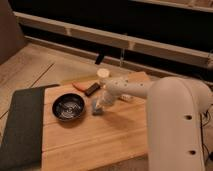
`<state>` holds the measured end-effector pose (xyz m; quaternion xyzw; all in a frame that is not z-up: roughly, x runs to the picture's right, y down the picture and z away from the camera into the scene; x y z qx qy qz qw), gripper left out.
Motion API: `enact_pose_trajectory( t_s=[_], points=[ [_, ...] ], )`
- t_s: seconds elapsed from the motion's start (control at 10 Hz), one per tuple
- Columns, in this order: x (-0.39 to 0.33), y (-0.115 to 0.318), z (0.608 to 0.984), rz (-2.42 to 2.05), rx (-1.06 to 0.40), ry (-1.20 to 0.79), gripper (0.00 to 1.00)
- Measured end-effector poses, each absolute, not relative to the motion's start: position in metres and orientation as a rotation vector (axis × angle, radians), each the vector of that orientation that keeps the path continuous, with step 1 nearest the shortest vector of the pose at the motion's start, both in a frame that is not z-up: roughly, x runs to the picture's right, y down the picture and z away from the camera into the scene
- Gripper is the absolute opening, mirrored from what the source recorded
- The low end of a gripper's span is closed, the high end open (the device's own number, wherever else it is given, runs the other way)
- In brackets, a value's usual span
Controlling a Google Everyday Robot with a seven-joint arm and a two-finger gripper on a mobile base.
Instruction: Wipe the white sponge on the table
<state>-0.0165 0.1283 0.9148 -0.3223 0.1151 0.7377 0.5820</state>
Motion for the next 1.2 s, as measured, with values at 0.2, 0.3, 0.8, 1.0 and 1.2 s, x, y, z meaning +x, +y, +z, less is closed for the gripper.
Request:
enact_pose_trajectory(
  t_s=[0.2,0.3,0.8,1.0,1.2],
  points=[
    [-0.013,0.127,0.913,1.733,-0.746,0.276,0.75],
    [-0.013,0.126,0.912,1.731,-0.744,0.274,0.75],
    [-0.028,0.103,0.900,1.713,-0.746,0.210,0.75],
    [-0.038,0.088,0.877,1.680,-0.748,0.167,0.75],
    [-0.052,0.077,0.825,1.566,-0.766,0.117,0.75]
  ],
)
